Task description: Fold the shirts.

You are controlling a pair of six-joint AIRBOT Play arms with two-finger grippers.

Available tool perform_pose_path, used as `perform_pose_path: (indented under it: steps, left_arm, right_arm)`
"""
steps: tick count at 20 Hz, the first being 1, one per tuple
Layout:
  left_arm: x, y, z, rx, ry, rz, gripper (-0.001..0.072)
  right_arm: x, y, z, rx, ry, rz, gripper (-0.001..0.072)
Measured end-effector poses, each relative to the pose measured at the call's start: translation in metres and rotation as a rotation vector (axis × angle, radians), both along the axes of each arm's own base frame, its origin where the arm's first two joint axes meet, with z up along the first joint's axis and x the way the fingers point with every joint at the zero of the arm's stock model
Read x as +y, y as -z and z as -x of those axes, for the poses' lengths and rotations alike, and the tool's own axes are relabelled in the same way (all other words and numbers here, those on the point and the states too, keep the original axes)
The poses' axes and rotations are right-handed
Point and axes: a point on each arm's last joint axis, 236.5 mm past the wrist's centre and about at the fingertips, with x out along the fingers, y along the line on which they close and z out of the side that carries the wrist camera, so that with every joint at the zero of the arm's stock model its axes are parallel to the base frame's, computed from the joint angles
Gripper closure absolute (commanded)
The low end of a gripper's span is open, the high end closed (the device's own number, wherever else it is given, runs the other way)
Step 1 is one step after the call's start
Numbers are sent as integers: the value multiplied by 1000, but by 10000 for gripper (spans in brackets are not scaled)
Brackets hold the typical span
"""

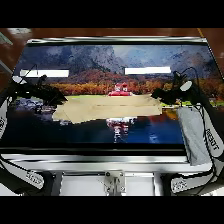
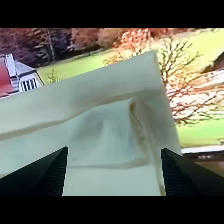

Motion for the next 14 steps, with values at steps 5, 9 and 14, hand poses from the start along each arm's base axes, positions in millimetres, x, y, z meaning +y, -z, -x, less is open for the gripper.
perform_pose_path:
  steps: [5,9,14]
  left_arm:
    - [0,-41,1,-18,30,14,343]
    - [-8,-70,2,-75,60,2,343]
    - [-32,-88,1,-131,105,-10,343]
  right_arm:
    - [-38,6,18,84,78,-28,28]
    - [-21,37,29,184,86,-141,28]
    - [24,50,21,207,89,-327,410]
